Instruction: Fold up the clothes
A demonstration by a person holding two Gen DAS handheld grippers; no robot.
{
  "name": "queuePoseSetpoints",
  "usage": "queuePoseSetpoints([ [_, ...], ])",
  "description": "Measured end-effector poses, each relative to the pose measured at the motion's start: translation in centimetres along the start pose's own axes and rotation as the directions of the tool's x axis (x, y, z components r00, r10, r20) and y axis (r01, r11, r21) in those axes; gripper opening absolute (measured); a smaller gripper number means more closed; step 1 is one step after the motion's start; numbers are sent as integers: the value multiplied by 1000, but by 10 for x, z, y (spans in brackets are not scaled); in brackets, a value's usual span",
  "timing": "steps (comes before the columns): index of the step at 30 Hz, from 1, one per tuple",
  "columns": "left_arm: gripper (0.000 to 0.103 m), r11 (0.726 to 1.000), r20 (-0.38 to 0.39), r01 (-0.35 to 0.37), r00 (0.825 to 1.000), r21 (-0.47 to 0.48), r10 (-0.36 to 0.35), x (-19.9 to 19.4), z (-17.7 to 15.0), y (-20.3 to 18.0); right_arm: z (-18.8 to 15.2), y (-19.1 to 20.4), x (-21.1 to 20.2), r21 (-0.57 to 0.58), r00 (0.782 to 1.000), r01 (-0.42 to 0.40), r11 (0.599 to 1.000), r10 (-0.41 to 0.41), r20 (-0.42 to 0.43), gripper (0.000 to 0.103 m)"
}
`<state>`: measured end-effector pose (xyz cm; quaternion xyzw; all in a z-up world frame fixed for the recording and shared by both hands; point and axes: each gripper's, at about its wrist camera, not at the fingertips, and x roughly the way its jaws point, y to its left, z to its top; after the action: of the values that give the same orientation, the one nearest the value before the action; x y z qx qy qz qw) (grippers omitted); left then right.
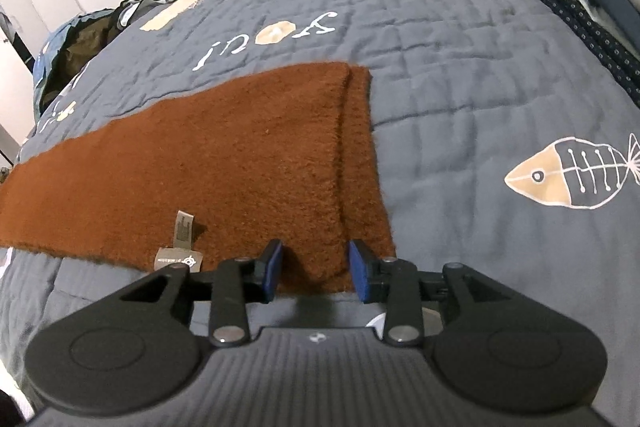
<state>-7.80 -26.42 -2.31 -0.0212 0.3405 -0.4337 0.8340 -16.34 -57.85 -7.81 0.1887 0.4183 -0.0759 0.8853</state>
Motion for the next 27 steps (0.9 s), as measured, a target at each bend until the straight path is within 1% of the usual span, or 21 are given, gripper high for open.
queuePoseSetpoints([
  [2,44,1000,-10,7,1000,7,-7,5,-7,-2,0,1,0,-10,1000,-3,1000,3,5,34],
  [3,44,1000,-16,6,1000,10,-5,5,-10,-1,-1,2,-1,-15,1000,-5,1000,5,8,31],
  [5,44,1000,-25,4,1000,7,-4,8,-14,1,0,3,-2,-21,1000,-18,1000,18,10,24],
  [6,44,1000,-26,1,1000,6,-1,7,-15,3,0,3,-3,-23,1000,-25,999,25,11,16],
  [7,44,1000,-26,-1,1000,6,1,7,-16,4,1,4,-3,-26,999,-31,999,32,12,11],
  [11,44,1000,-29,-9,1000,19,9,6,-17,5,4,1,-12,4,998,-38,999,38,48,8],
  [16,44,1000,-31,-15,999,24,15,6,-18,6,10,-14,-32,78,994,-31,996,22,109,7],
  [18,44,1000,-32,-16,999,22,16,6,-18,7,12,-18,-37,85,992,-32,996,21,123,7],
  [22,44,999,-37,-28,999,26,29,7,-18,8,11,-21,-29,49,996,20,999,-24,83,7],
  [24,44,999,-35,-29,999,25,30,6,-18,8,7,-21,-15,25,998,57,998,-58,33,7],
  [27,44,999,-36,-28,999,21,29,6,-17,9,5,-21,-3,-10,995,95,995,-95,2,7],
])
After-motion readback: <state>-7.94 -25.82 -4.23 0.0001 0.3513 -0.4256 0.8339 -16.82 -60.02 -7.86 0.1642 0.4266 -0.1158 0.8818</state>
